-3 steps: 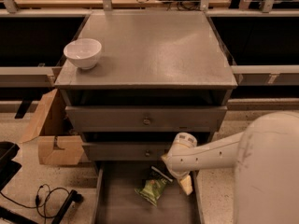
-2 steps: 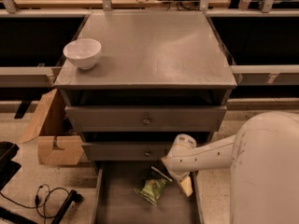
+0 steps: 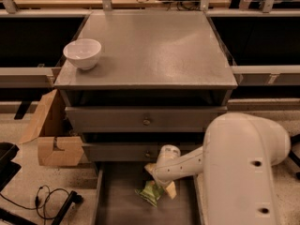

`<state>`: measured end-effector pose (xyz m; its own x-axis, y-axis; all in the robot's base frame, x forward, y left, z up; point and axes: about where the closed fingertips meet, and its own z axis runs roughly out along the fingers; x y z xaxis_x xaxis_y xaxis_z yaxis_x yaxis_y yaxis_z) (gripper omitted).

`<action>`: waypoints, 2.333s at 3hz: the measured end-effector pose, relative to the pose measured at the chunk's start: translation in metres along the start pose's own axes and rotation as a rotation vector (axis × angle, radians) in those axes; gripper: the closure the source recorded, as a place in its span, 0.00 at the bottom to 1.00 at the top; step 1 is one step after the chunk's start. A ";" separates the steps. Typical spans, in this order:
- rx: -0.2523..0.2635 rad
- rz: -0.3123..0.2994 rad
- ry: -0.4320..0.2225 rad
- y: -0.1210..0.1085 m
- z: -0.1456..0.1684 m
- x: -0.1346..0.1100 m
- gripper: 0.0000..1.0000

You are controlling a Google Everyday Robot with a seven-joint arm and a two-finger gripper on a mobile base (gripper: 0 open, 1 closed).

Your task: Pick green jalapeno chip bag from bottom drawer and place on counter

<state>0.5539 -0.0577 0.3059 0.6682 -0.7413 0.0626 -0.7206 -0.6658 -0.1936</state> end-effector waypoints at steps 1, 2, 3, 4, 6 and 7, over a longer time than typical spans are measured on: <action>0.039 -0.042 -0.054 -0.018 0.052 -0.019 0.00; 0.019 -0.062 -0.086 -0.022 0.100 -0.029 0.00; -0.026 -0.049 -0.118 -0.016 0.141 -0.040 0.18; -0.068 -0.042 -0.140 -0.012 0.172 -0.049 0.41; -0.038 -0.016 -0.127 -0.018 0.157 -0.039 0.88; 0.020 0.019 -0.105 -0.021 0.090 -0.036 1.00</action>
Offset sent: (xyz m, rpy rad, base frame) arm 0.0326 0.0593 -0.1548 0.0714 0.0862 0.1004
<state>0.5618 -0.0089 0.2200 0.6713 -0.7399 -0.0442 -0.7298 -0.6494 -0.2136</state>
